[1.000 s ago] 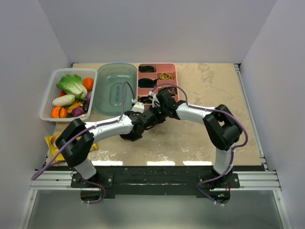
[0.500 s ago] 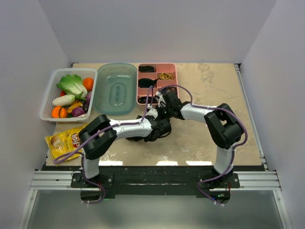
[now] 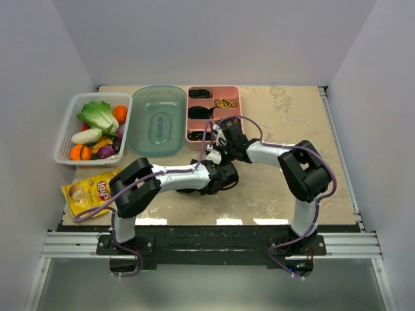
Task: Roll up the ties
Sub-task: Roll the tie at the center of the board.
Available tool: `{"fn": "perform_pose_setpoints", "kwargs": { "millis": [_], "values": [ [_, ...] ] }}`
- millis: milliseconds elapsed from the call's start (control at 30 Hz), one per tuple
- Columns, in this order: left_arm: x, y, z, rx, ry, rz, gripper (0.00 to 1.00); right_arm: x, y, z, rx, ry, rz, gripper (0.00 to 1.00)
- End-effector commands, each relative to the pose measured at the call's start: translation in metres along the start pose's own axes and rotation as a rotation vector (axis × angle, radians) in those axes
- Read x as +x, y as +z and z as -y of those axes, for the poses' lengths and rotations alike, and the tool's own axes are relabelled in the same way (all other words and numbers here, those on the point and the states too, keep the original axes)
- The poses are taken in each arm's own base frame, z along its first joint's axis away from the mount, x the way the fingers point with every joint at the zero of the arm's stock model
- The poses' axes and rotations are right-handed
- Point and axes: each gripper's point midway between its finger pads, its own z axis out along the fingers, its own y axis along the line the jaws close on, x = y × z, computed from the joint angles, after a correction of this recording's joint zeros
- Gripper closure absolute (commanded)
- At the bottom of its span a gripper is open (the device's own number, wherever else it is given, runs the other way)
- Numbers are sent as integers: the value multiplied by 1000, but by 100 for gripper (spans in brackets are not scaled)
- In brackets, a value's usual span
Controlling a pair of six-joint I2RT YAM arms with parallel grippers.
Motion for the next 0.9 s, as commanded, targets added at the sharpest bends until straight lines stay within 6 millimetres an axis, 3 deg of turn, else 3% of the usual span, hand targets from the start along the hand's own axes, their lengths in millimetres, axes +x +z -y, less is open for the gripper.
{"fn": "perform_pose_setpoints", "kwargs": {
  "millis": [0, 233, 367, 600, 867],
  "values": [
    [-3, -11, 26, 128, -90, 3, 40, -5, -2, -3, -23, 1, 18, 100],
    [-3, -26, 51, 320, -139, 11, 35, -3, -1, -1, -21, 1, 12, 100],
    [-5, -34, 51, 375, -177, 17, 34, -4, -4, -1, -15, -5, 17, 100],
    [-24, -48, 31, 387, -246, 51, 29, -14, -17, -10, -11, -41, 46, 100],
    [-48, -49, -15, 460, -384, 81, 25, -27, -41, -31, -15, -99, 94, 100]
  ]
}}
